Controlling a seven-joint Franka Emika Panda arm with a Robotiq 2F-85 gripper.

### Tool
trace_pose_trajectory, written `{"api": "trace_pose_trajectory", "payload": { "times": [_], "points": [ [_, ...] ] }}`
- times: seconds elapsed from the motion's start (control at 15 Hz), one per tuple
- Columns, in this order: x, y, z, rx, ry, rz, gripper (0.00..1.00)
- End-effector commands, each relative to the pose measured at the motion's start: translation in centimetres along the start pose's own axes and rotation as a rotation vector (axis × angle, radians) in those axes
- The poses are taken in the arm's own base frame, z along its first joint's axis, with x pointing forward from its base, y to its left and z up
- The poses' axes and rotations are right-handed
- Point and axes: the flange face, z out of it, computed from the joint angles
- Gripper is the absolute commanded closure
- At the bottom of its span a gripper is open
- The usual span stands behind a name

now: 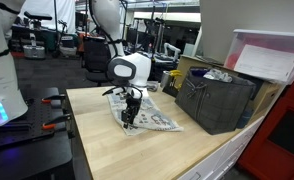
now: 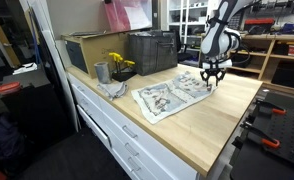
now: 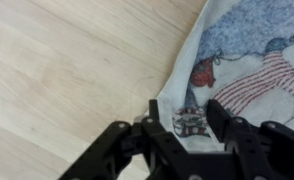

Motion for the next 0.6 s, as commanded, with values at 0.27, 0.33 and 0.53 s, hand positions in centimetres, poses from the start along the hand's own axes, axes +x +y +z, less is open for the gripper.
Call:
{"api": "trace_pose_trajectory", "payload": {
  "times": [0.27,0.33,0.53],
  "points": [
    [1.1,0.4,-0.7,0.011,0.022,-0.004,1.00],
    [0.9,0.2,-0.7,0.012,0.022,-0.009,1.00],
    [0.6,-0.2,-0.9,0.011,0.024,-0.019,1.00]
  ]
}}
